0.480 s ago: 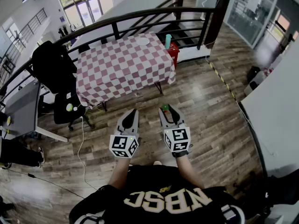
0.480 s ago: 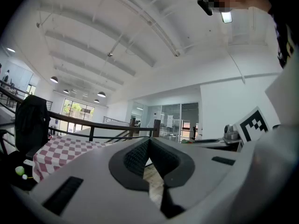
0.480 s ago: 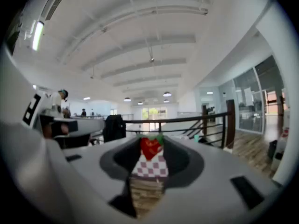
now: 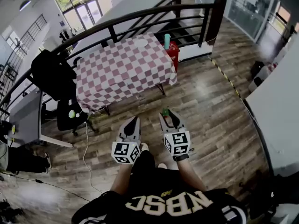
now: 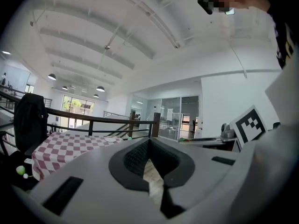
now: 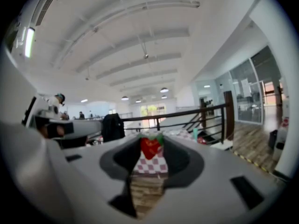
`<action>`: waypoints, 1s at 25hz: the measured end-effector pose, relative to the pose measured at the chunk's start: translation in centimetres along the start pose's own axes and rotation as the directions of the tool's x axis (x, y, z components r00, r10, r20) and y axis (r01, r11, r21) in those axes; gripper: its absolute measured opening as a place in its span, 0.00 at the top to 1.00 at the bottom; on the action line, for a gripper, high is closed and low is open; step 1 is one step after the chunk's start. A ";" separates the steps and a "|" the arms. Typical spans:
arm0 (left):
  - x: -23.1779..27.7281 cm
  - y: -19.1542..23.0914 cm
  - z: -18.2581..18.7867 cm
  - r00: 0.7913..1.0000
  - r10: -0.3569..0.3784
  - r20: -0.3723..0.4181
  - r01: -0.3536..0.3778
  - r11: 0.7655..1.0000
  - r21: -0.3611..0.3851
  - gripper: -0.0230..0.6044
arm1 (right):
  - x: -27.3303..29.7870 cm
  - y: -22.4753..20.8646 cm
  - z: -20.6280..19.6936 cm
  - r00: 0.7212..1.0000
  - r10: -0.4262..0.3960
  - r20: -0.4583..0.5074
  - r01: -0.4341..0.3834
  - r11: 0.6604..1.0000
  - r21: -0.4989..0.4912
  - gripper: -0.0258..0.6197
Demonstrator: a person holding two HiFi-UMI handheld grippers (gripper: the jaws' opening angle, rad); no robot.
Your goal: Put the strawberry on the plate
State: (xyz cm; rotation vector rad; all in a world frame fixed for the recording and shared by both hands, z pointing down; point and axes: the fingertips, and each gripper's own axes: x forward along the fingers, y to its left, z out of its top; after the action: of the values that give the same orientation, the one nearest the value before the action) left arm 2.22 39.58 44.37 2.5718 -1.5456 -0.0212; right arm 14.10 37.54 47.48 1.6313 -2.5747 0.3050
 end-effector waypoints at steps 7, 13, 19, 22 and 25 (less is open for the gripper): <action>7.3 4.0 -2.0 0.999 -0.042 -0.029 0.040 0.998 -0.050 0.95 | 6.7 -2.8 -1.5 0.998 -0.024 -0.051 0.025 1.000 0.017 0.72; 15.7 10.7 0.6 0.997 -0.078 0.005 0.078 0.995 -0.066 0.95 | 15.8 -4.8 2.3 0.996 -0.070 -0.048 0.068 0.997 -0.030 0.72; 22.0 17.7 2.5 0.997 -0.071 0.029 0.073 0.993 -0.092 0.95 | 25.1 -5.4 4.4 0.995 -0.075 -0.066 0.070 0.996 -0.063 0.72; 24.0 20.9 2.3 0.998 -0.068 0.015 0.069 0.992 -0.109 0.95 | 28.9 -5.2 5.1 0.995 -0.072 -0.069 0.067 0.995 -0.076 0.72; 25.9 24.0 1.8 0.998 -0.056 -0.006 0.054 0.991 -0.125 0.95 | 31.8 -5.1 5.1 0.994 -0.070 -0.082 0.063 0.995 -0.078 0.72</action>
State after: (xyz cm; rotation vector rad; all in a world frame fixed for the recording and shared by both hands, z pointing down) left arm -6.74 5.48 47.19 2.5125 -1.4221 -0.1081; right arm 5.24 6.15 48.61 1.6374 -2.4338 0.2623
